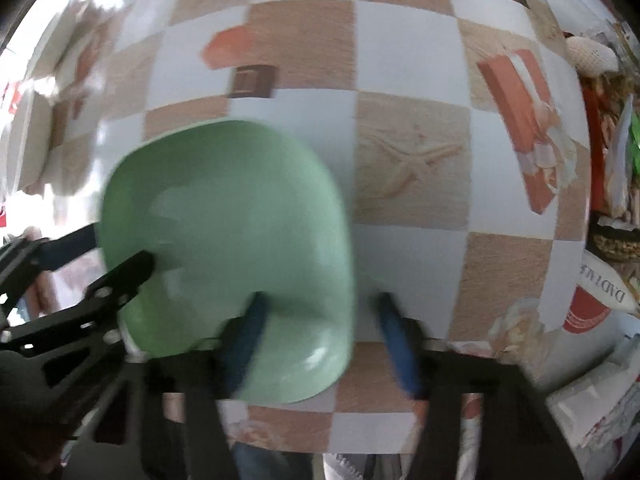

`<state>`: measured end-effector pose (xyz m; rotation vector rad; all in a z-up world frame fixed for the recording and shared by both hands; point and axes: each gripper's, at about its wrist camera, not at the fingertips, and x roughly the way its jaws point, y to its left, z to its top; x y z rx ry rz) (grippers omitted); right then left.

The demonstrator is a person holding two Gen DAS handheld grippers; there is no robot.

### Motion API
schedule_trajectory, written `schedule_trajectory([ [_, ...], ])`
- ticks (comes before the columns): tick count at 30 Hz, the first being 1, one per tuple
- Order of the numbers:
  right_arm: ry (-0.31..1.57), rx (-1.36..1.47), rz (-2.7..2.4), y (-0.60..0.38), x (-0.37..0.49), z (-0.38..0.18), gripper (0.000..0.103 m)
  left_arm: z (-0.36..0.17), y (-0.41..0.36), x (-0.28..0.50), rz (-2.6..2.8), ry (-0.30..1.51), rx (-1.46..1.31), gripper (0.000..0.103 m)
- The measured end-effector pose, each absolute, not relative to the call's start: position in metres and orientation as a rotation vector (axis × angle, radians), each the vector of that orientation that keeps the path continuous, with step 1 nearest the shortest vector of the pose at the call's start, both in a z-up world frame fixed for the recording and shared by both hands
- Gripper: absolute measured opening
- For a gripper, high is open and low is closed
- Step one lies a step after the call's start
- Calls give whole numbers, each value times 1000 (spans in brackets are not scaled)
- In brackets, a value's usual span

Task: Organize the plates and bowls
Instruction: 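Close the right gripper on the green plate rim while the left gripper grasps it, then carry the green plate with both grippers onto the blue plate and release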

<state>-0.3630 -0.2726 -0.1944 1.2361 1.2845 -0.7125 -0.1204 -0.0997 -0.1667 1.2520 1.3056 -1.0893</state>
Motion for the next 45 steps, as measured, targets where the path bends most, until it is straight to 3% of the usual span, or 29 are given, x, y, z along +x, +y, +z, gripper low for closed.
schedule_trajectory([
  [1, 1280, 1244, -704, -270, -359, -190, 35, -166, -99, -122, -1098, 1296, 1261, 28],
  [2, 1278, 1246, -707, -267, -359, -187, 35, -166, -100, -124, -1111, 1304, 1269, 24],
  [19, 1235, 1419, -522, -192, -288, -134, 33, -154, -37, -51, -1044, 1363, 1267, 24],
  [45, 1304, 1189, -297, -138, -64, 1, 33, -101, 51, 79, -861, 1327, 1037, 24],
])
